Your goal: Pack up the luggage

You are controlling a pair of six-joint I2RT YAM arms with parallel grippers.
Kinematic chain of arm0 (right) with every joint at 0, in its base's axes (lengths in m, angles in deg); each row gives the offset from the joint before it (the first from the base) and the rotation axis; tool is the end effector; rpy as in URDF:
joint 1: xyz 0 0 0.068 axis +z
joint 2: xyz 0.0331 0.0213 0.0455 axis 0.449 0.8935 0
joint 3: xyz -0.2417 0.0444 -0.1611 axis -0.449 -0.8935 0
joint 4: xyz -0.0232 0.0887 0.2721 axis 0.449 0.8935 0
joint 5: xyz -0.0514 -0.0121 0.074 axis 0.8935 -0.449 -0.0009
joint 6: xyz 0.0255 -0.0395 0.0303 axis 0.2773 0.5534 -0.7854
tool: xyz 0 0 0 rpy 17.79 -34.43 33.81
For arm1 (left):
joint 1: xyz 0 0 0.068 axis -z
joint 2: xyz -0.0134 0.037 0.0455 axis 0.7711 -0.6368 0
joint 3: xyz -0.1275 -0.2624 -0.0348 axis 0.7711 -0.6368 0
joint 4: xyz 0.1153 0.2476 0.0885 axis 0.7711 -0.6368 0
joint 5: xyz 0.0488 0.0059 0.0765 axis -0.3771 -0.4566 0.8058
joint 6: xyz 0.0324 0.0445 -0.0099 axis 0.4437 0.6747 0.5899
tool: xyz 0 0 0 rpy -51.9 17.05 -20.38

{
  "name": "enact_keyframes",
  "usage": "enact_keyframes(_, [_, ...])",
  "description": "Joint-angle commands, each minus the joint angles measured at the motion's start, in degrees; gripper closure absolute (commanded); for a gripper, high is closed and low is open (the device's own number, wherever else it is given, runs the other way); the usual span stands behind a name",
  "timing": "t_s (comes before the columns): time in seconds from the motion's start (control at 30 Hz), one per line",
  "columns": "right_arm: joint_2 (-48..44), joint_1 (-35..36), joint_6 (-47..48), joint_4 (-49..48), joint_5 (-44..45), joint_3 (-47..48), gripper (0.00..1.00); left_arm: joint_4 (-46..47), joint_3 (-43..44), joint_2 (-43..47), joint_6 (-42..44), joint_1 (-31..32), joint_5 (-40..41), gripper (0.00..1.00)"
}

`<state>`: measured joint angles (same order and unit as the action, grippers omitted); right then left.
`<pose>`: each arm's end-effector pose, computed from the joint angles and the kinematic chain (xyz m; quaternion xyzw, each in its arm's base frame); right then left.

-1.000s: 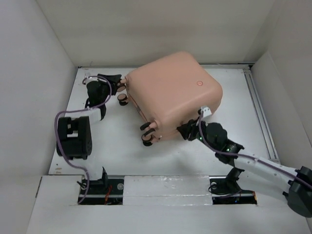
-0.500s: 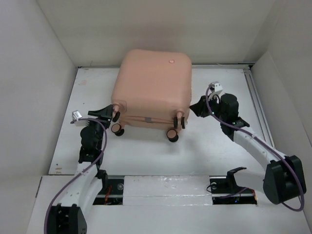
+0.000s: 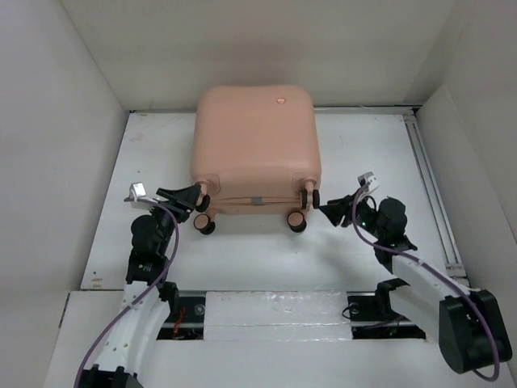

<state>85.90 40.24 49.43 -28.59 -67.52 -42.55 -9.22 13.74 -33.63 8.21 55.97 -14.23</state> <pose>0.1892 0.0651 0.1971 -0.1427 0.7448 0.3489 0.5506 0.1532 -0.0210 0.2489 -0.2310 0.6203 -0.4324 0.6123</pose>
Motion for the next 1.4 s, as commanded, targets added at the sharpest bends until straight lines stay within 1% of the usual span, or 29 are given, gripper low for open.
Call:
enact_keyframes(0.0, [4.6,-4.0,0.0,-15.7,-6.5,0.2,0.5,6.6,4.9,0.4,-0.8,0.5,-5.1,1.0])
enact_keyframes(0.03, [9.0,-4.9,-1.0,-20.6,-8.0,0.2,0.47,6.6,4.9,0.4,-0.8,0.5,-5.6,1.0])
enact_keyframes(0.07, [11.5,-5.6,-1.0,-20.6,-9.4,1.2,0.46,6.6,4.9,0.4,-0.8,0.5,-5.6,1.0])
enact_keyframes(0.1, [14.0,-6.1,-1.0,-22.9,-13.1,2.1,0.46,6.6,4.9,0.4,-0.8,0.5,-5.6,1.0])
enact_keyframes(0.13, [16.4,-6.6,-1.0,-22.9,-14.7,4.8,0.46,6.6,4.9,0.4,-0.8,0.5,-5.6,1.0])
enact_keyframes(0.17, [20.9,-6.6,-1.0,-23.4,-16.3,6.1,0.46,6.6,4.9,0.4,-0.8,0.5,-5.6,1.0])
enact_keyframes(0.2, [22.8,-6.6,-1.0,-23.4,-17.7,7.0,0.46,6.6,4.9,-0.1,-0.8,0.5,-5.6,1.0])
enact_keyframes(0.23, [24.1,-6.6,-1.0,-26.4,-19.7,7.0,0.46,6.6,4.9,-0.1,-0.1,0.5,-6.2,1.0])
enact_keyframes(0.33, [26.6,-6.6,-2.1,-31.3,-20.3,7.0,0.43,7.1,4.9,-0.1,-0.1,0.5,-6.2,1.0])
enact_keyframes(0.5, [29.7,-6.6,-0.2,-29.1,-19.6,10.0,0.42,8.3,4.9,-2.0,-0.1,0.5,-7.3,1.0])
enact_keyframes(0.6, [33.1,-6.6,-0.8,-31.1,-19.6,11.3,0.41,8.3,4.9,-2.0,-0.1,0.5,-7.3,1.0])
enact_keyframes(0.63, [34.8,-6.6,-2.0,-32.0,-20.1,11.3,0.47,8.3,4.9,-2.0,-0.1,0.5,-7.3,1.0])
enact_keyframes(0.7, [36.2,-6.1,-3.3,-36.0,-20.8,11.3,0.51,8.3,4.9,-2.0,-0.1,0.5,-7.3,1.0])
enact_keyframes(0.73, [36.9,-6.1,-3.9,-36.9,-21.5,11.3,0.62,8.3,4.9,-2.0,-0.1,0.5,-7.3,1.0])
enact_keyframes(0.83, [36.9,-6.1,-5.5,-40.3,-22.1,10.7,0.75,7.8,4.9,-2.0,-0.1,0.5,-7.3,1.0])
enact_keyframes(0.87, [36.9,-6.1,-6.2,-40.8,-22.1,10.0,0.84,7.8,4.9,-2.0,-0.1,0.5,-7.3,1.0])
enact_keyframes(0.93, [36.9,-5.5,-6.8,-43.2,-22.1,9.2,0.91,7.8,4.9,-2.0,-0.1,0.5,-7.3,1.0])
enact_keyframes(0.97, [36.9,-5.5,-7.7,-44.0,-22.1,8.5,0.99,7.8,4.9,-2.0,-0.1,0.5,-7.3,1.0])
enact_keyframes(1.1, [36.3,-3.3,-11.2,-50.1,-20.9,5.4,1.0,8.9,4.4,-2.0,-0.7,0.5,-8.0,1.0])
enact_keyframes(1.2, [33.7,2.1,-11.9,-51.4,-14.9,1.3,1.0,10.0,4.4,-2.0,-1.2,0.5,-8.6,1.0])
enact_keyframes(1.23, [31.2,4.8,-9.8,-50.8,-11.7,0.0,1.0,11.2,4.4,-2.0,-2.2,0.5,-9.3,1.0])
enact_keyframes(1.27, [29.7,11.9,-8.4,-46.2,-3.0,-0.7,1.0,12.0,3.9,-2.5,-2.9,0.5,-10.5,1.0])
enact_keyframes(1.33, [25.0,21.5,-4.3,-39.9,10.6,-1.2,1.0,13.3,3.9,-3.1,-4.3,0.5,-11.0,1.0])
enact_keyframes(1.37, [23.8,26.9,-3.4,-34.7,18.6,-1.2,1.0,14.0,3.9,-3.1,-5.0,0.5,-11.6,1.0])
